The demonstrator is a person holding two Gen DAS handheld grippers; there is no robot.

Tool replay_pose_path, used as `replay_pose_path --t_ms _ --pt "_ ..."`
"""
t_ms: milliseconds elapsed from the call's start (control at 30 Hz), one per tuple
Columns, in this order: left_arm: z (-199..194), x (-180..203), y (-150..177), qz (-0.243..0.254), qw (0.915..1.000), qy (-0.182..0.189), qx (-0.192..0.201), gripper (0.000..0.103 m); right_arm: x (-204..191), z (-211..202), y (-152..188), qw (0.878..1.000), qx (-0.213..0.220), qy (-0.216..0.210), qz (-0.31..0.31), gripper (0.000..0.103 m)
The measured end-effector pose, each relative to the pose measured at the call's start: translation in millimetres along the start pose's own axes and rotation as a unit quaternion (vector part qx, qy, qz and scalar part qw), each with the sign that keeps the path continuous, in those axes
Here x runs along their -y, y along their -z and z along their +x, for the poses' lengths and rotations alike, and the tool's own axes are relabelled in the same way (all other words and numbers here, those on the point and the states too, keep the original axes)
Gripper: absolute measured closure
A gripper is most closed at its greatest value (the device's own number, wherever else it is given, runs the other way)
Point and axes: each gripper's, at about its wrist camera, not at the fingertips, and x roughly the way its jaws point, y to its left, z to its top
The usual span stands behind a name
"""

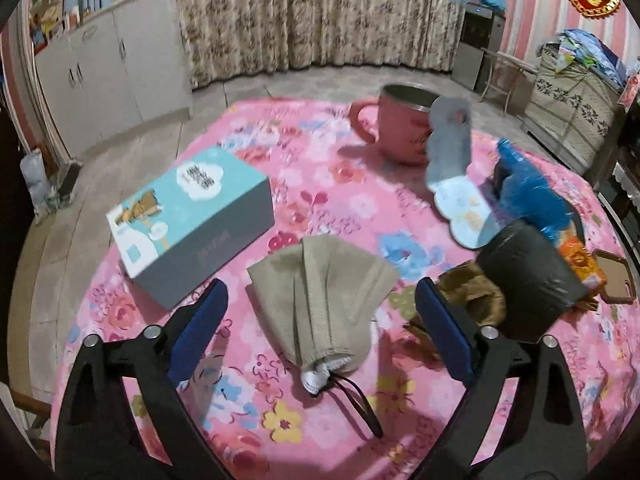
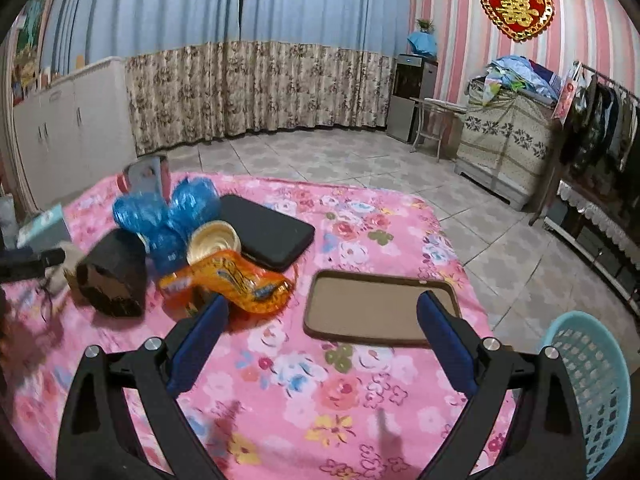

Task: Collect trash
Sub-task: 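Grasp the beige face mask with the left tool while the right tool grasps the orange snack bag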

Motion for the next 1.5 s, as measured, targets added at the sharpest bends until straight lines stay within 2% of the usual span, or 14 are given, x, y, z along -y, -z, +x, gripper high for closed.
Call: replay_pose_path --t_ms 200,367,567,800,967,1067,1200,1333,1500 --pt "17 2 4 0.008 0.9998 -0.002 -0.016 0.03 13 1 4 1.0 -0.009 0.01 0.005 0.01" --pt "22 -2 4 0.002 0.9995 0.009 -0.031 0.055 20 7 6 1.0 -0.02 0.011 0.014 0.01" --pt "14 -10 -1 -0.013 0.9994 0.018 -0.026 0.079 21 13 8 0.999 -0.029 0.012 0.016 0.01" --pt "-14 -16 -11 -0.02 0.9997 0.007 0.016 0.081 5 22 13 0.999 -0.038 0.002 -0.002 0.01" --pt "-45 -19 -16 -0.037 0.9977 0.024 0.051 0.081 -12 32 8 0.998 -0.052 -0.031 0.015 0.01" --pt "-57 -15 -17 -0.033 0.9968 0.032 0.065 0.081 -31 32 3 0.998 -0.047 -0.042 0.003 0.01" --pt "-54 -14 -18 -0.04 0.9965 0.047 0.055 0.081 -58 39 -5 0.997 -0.048 -0.049 -0.027 0.01" --pt "-55 -15 -17 -0.039 0.9967 0.045 0.055 0.081 -84 54 -6 0.994 -0.07 -0.043 -0.077 0.01" --pt "-55 -21 -18 -0.053 0.9955 0.058 0.053 0.081 -92 62 -6 0.991 -0.085 -0.039 -0.093 0.01"
